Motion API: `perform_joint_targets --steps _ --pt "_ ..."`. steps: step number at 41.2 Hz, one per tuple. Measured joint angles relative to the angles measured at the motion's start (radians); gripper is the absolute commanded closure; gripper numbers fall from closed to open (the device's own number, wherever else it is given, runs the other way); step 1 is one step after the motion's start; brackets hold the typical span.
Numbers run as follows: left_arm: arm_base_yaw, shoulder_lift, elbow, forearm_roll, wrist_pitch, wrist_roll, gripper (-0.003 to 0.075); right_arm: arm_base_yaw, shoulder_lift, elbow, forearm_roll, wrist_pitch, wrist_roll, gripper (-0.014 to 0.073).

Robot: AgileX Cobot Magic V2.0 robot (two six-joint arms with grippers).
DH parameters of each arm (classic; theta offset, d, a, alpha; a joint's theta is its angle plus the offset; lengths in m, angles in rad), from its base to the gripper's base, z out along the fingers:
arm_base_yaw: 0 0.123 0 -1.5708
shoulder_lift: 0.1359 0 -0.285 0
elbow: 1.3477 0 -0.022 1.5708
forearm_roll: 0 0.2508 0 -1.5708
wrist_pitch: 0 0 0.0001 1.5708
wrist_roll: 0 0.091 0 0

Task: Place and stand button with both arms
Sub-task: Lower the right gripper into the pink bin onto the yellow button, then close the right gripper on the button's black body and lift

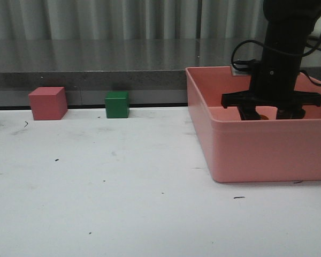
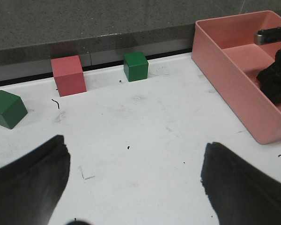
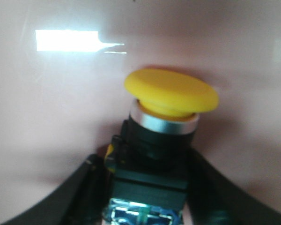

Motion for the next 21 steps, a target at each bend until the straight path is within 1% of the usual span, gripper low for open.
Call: perform_joint_targets --steps 2,14,21 --pt "0.0 0.0 0.0 0.0 0.0 0.0 0.0157 0.0 0.002 0.0 0.0 0.0 0.002 0.0366" --pt "0.0 0.0 0.0 0.0 0.0 0.0 0.0157 0.0 -0.007 0.0 0.0 0.011 0.002 0.0365" --pt "0.0 0.0 0.0 0.0 0.0 0.0 0.0157 0.002 -0.074 0.0 0.0 0.037 0.002 0.0365"
